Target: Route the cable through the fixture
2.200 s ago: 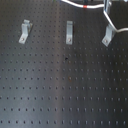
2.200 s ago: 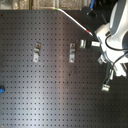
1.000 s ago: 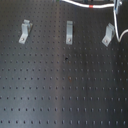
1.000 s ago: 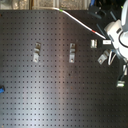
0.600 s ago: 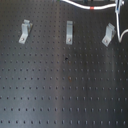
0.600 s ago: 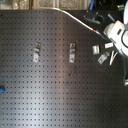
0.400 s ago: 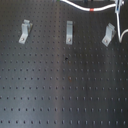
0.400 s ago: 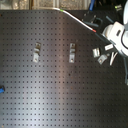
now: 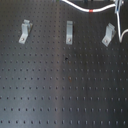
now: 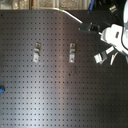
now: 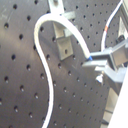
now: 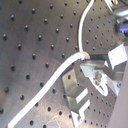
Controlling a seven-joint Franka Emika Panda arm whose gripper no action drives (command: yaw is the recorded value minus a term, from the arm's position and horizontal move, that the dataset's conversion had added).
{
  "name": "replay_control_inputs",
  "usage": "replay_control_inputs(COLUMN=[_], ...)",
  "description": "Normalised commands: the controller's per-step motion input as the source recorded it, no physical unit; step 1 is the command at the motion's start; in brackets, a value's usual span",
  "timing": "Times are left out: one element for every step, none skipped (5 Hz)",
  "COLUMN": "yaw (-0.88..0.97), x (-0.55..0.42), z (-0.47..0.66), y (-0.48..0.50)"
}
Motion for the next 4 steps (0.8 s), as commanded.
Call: replay_control_inputs(yaw=[-0.41, -0.29, 0.03, 0.29], x=[-0.398, -0.521, -0.313, 0.074], z=[0.01, 0.01, -0.03, -0.01], y=[0.260, 0.267, 0.432, 0.550])
